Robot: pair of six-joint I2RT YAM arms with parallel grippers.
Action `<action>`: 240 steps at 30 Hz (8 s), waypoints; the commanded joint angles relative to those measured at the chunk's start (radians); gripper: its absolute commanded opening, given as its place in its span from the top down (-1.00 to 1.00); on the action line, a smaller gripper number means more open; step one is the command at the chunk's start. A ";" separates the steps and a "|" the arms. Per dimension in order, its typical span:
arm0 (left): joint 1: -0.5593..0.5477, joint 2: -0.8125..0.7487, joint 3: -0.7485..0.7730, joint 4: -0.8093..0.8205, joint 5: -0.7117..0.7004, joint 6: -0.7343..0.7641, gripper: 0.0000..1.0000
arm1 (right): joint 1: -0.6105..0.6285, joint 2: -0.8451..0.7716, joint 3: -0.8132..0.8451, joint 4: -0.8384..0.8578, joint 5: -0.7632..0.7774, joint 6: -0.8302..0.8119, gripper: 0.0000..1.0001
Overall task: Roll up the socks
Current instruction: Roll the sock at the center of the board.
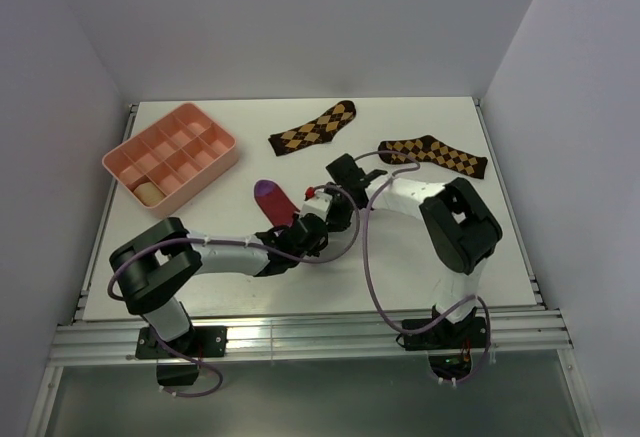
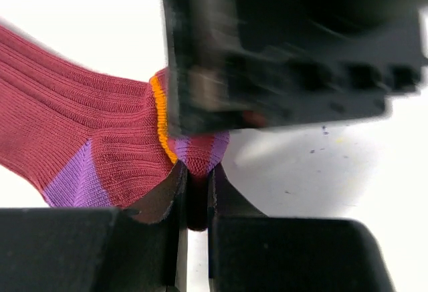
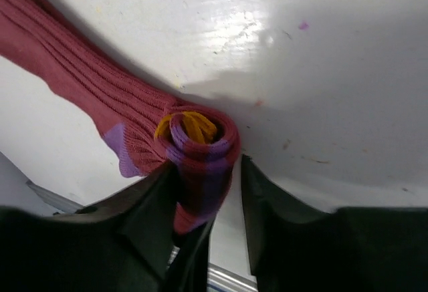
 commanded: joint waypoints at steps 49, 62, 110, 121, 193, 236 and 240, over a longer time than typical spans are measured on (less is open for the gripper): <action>0.517 0.013 -0.214 0.159 0.897 -0.558 0.67 | 0.045 -0.058 -0.172 0.233 0.168 0.096 0.77; 0.363 -0.297 -0.140 -0.027 0.453 -0.282 0.05 | 0.046 0.023 0.028 -0.086 0.165 0.053 1.00; 0.146 -0.163 -0.117 -0.102 0.297 -0.222 0.99 | -0.003 -0.244 -0.081 0.208 0.130 0.093 -0.36; 0.460 -0.119 -0.067 -0.119 0.836 -0.302 0.99 | 0.043 -0.226 -0.222 0.375 0.133 0.150 -0.40; 0.568 -0.174 -0.195 -0.098 0.598 -0.467 0.67 | 0.033 0.083 0.048 -0.051 0.164 0.176 1.00; -0.049 -0.117 -0.025 0.014 -0.149 0.100 -0.19 | 0.025 0.126 0.062 -0.042 0.058 0.119 1.00; -0.050 -0.114 0.001 -0.004 -0.149 0.108 -0.21 | 0.026 0.127 0.059 -0.033 0.049 0.116 1.00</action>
